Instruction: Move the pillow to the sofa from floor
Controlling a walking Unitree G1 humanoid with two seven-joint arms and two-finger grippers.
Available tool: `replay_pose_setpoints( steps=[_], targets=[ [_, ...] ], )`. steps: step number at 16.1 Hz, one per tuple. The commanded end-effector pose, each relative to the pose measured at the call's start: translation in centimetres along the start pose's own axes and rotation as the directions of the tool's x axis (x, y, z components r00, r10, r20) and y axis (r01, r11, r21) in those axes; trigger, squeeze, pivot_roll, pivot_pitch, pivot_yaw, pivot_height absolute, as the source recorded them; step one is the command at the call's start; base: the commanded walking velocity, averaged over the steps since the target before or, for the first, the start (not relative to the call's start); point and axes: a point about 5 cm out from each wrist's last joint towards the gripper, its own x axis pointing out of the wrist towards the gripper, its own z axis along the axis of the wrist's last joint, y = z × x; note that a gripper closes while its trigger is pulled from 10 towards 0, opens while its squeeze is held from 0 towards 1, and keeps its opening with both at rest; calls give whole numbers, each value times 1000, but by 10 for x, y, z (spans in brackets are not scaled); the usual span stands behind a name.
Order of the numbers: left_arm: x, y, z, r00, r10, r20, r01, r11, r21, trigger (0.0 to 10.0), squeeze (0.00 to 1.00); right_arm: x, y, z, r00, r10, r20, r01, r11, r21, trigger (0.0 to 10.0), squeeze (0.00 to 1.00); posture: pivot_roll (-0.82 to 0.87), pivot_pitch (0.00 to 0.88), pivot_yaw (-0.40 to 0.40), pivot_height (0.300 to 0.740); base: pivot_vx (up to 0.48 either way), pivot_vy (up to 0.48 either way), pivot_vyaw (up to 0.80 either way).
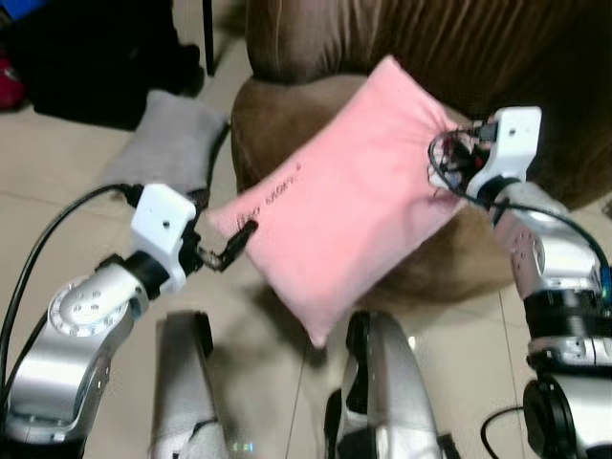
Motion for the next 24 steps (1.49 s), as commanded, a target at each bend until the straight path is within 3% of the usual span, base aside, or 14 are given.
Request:
replay_pose_setpoints(
  steps=[1,14,19,21,24],
  targets=[
    [0,-4,-1,1000,-25,-2,25,1000,2,10000,0,-6,-11,6,999,-42,21,42,999,-4,0,843,43,200,-190,550,0,0,0],
    [3,-7,-3,999,-43,-7,43,999,-3,10000,0,-22,-9,-22,997,-32,-67,32,999,0,0,973,30,205,-184,665,0,0,0],
    [2,-7,-8,999,-33,-19,33,999,-1,10000,0,-48,2,-62,982,-11,-189,14,1000,15,0,992,37,191,-183,720,0,0,0],
    [2,-5,-12,1000,-16,-23,16,1000,-23,10000,0,-60,9,-78,974,12,-228,-14,1000,-7,0,1000,35,180,-179,740,0,0,0],
    [-3,-2,-43,991,101,-91,-113,984,-139,10000,0,-71,11,-96,962,11,-275,-15,1000,-15,0,1000,32,172,-175,740,0,0,0]
  ],
)
